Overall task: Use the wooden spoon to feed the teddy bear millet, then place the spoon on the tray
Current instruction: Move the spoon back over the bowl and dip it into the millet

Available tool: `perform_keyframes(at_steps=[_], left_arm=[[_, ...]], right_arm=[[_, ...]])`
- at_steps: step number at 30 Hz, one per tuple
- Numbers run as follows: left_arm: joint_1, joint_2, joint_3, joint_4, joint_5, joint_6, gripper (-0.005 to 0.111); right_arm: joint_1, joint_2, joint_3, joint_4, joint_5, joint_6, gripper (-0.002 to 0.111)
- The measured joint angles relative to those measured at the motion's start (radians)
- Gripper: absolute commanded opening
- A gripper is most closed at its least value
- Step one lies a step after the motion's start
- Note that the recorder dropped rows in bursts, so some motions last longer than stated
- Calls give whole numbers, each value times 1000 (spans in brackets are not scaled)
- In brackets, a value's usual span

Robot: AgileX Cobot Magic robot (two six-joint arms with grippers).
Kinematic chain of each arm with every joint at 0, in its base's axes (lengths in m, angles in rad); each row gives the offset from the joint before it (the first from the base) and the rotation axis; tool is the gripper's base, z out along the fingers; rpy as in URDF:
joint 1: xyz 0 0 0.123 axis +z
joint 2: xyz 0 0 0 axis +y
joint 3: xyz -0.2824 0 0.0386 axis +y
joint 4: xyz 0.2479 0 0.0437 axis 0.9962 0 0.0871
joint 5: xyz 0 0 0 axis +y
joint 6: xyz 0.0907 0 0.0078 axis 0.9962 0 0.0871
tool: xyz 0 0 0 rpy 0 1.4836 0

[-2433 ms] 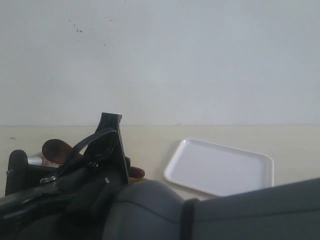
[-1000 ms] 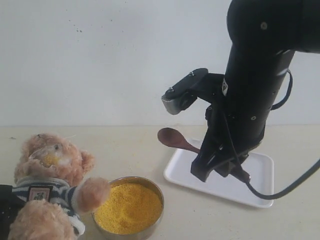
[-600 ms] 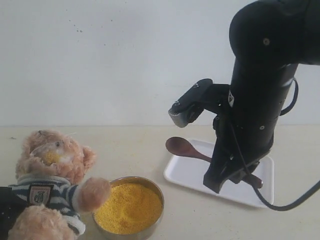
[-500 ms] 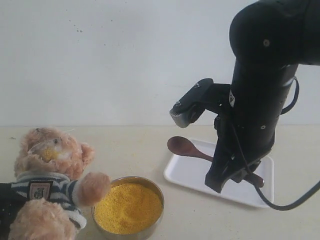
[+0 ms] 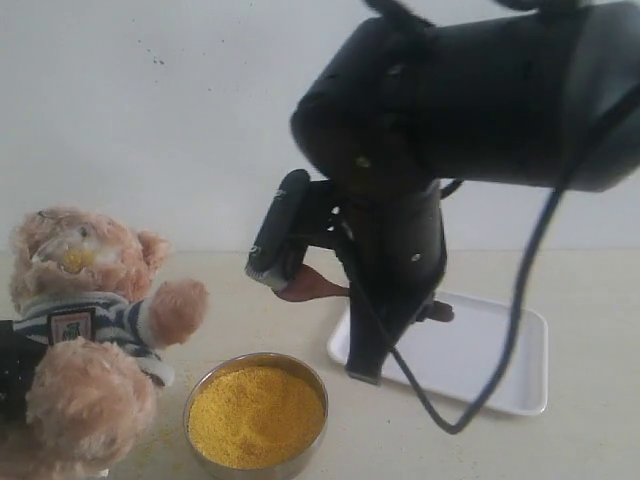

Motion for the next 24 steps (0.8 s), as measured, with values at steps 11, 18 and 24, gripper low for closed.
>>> perform_keyframes(at_steps=[11,18,24], left_arm=[[27,0,-27,-7,-261,123,4],[84,-4,-51,-13,-22,124,4],[101,-4,-82,-13,130,-34,4]], right_arm=[[39,203,-91,33,-10,-74,0],[41,203,-95,51,-10,-57,0],[41,228,-95,45,-8,-52,0]])
